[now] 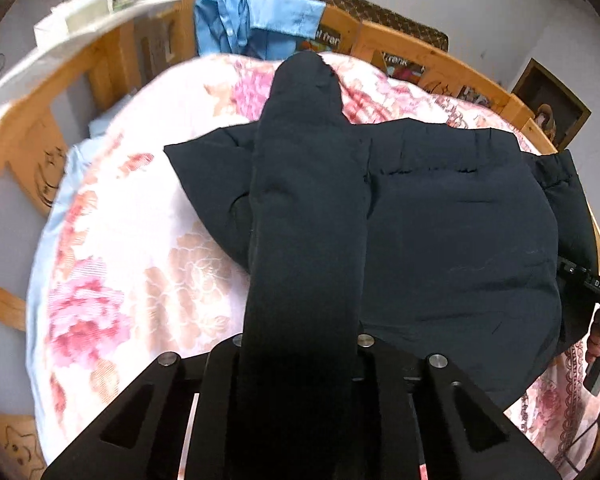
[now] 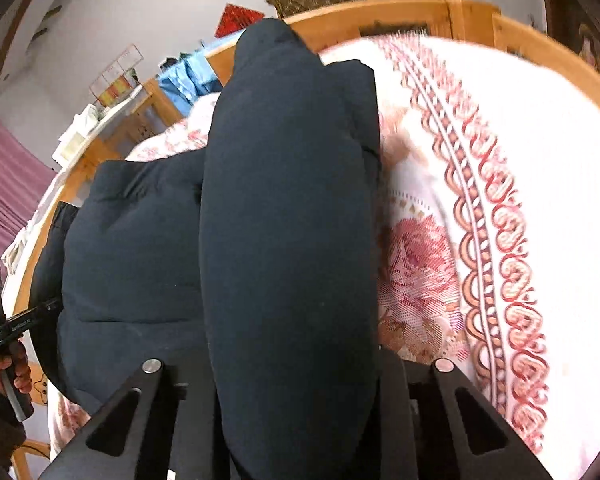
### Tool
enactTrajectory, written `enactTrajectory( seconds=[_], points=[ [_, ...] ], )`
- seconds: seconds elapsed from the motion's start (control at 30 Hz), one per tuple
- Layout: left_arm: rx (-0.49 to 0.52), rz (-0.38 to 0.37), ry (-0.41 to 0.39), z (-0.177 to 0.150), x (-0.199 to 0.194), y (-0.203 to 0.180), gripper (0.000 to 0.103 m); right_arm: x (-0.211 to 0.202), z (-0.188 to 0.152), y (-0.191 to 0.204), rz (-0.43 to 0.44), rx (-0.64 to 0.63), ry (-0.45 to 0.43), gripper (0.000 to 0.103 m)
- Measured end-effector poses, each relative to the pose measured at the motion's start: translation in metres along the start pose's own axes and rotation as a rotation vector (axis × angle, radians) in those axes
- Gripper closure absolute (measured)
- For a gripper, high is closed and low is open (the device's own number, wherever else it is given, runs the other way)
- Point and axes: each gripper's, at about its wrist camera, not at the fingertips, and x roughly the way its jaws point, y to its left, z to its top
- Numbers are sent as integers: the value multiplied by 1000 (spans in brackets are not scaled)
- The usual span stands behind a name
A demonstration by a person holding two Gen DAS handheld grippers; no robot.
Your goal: Fold large clothes
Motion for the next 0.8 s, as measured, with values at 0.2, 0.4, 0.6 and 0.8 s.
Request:
enactTrajectory(
  seconds=[0.2, 0.4, 0.6, 0.8],
  points=[
    [37, 24, -9, -13, -39, -21, 91, -47, -24, 4, 17, -46, -14, 81],
    [56, 21, 6, -47, -60, -27, 91, -67, -66, 4, 27, -26, -9, 81],
    [78, 43, 6, -67, -57, -36, 90, -73, -91, 13, 5, 0, -8, 81],
    [88, 57, -11, -83, -51, -35, 87, -62, -103, 16, -48, 42, -17, 77]
  ],
)
